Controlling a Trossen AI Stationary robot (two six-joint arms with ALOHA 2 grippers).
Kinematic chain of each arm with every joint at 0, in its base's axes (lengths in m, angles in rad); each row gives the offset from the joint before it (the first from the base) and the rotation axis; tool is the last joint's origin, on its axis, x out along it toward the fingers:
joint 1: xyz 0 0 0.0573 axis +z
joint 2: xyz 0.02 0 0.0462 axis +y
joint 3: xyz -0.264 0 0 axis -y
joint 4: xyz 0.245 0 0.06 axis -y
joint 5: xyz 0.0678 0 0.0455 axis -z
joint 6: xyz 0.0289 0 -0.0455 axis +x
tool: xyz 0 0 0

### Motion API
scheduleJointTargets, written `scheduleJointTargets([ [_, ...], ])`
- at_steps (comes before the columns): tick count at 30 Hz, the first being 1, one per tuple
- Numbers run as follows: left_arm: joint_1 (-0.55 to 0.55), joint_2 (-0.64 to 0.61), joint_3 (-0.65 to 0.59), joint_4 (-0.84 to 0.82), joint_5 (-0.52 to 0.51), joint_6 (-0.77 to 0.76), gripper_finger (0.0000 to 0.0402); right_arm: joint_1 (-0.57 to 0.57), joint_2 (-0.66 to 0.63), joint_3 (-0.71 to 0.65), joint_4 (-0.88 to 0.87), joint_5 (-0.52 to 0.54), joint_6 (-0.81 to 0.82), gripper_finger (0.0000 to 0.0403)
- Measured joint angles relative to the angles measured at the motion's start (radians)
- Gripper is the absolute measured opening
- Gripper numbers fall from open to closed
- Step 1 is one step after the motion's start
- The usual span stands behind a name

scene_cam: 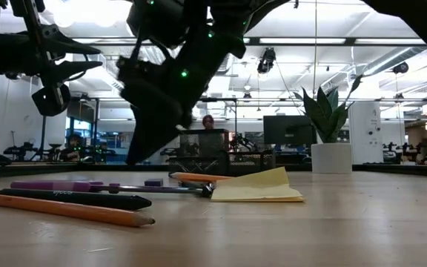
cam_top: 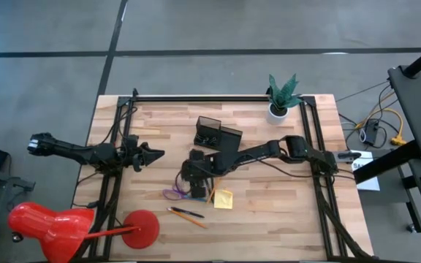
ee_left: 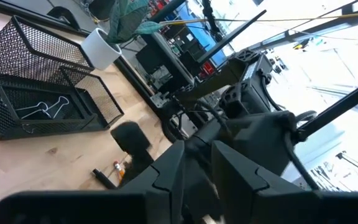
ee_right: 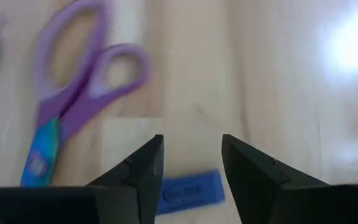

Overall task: Pick and place office supplies into organizer
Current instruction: Put the blue eraser into the desk organizer

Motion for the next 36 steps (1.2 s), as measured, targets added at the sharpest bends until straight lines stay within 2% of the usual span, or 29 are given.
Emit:
scheduleJointTargets([
  [4,0.000,0.002,0.000,0.001,0.000,0.000,0.0066,-0.004,0.014,-0.003,-0.001,0.009,0.341,0.0155],
  [7,0.000,0.002,0.000,-0.001,0.000,0.001,0.0066,0.002,0.047,-0.004,0.013,0.009,0.392,0.0155],
  [9,0.000,0.001,0.000,-0.001,0.000,0.001,0.0066,0.010,0.056,0.000,0.005,0.009,0.354,0.0155],
  [11,0.000,0.001,0.000,-0.001,0.000,0.001,0.0066,0.024,0.061,0.001,-0.009,0.029,0.241,0.0155],
  [15,0.000,0.001,0.000,-0.001,0.000,0.001,0.0066,0.060,0.056,0.005,-0.102,0.216,0.037,0.0155],
  [19,0.000,0.001,0.000,-0.001,0.000,0.001,0.0066,0.057,0.051,0.006,-0.192,0.375,-0.038,0.0151],
  [21,0.000,0.001,0.000,-0.002,0.000,0.002,0.0066,0.053,0.050,0.006,-0.213,0.407,-0.053,0.0151],
  [23,0.000,0.001,0.000,-0.005,0.000,0.002,0.0066,0.053,0.045,0.004,-0.245,0.408,-0.012,0.0151],
  [28,-0.001,0.000,0.000,-0.008,0.001,0.002,0.0066,0.055,0.026,0.004,-0.366,0.361,0.266,0.0153],
  [31,-0.001,0.000,0.000,-0.008,0.008,0.002,0.0066,0.054,0.007,0.003,-0.378,0.293,0.370,0.0151],
  [36,0.000,0.001,0.000,-0.008,0.071,0.002,0.0066,0.059,-0.041,0.003,-0.368,0.286,0.514,0.0155],
])
